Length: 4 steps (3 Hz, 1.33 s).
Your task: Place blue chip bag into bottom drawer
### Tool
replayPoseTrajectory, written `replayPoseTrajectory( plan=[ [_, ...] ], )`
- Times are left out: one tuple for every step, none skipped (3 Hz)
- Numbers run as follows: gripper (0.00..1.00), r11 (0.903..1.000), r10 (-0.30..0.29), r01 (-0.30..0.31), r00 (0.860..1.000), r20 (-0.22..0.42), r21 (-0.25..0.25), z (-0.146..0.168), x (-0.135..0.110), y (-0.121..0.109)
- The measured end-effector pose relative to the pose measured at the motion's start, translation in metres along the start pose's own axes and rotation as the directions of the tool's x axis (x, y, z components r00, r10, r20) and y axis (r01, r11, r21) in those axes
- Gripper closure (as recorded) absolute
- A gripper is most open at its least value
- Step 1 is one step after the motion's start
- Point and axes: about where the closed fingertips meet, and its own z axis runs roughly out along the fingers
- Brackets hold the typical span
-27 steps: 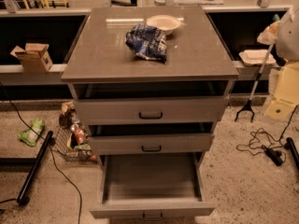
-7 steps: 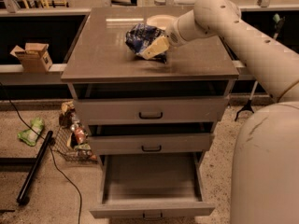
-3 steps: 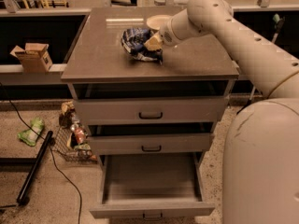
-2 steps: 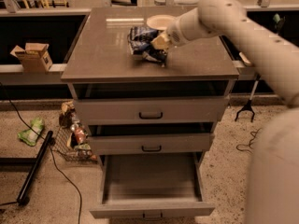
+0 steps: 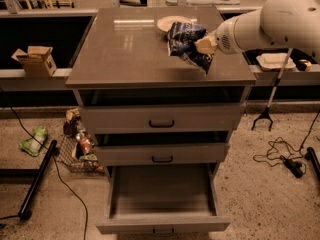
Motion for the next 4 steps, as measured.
replayPoseTrajectory(
  plan=[
    [1.00,1.0000,0.000,0.000,1.000,0.000,0.000,0.000,0.000,0.000],
    [1.00,0.9983,-0.050,0.050,0.999,0.011,-0.028,-0.019,-0.003,0.016],
    [1.00,0.9904,-0.121,0.123,0.992,0.025,-0.063,-0.055,0.006,0.052],
    [1.00,0.9915,-0.103,0.104,0.995,0.018,-0.079,-0.076,0.044,0.087]
  ],
)
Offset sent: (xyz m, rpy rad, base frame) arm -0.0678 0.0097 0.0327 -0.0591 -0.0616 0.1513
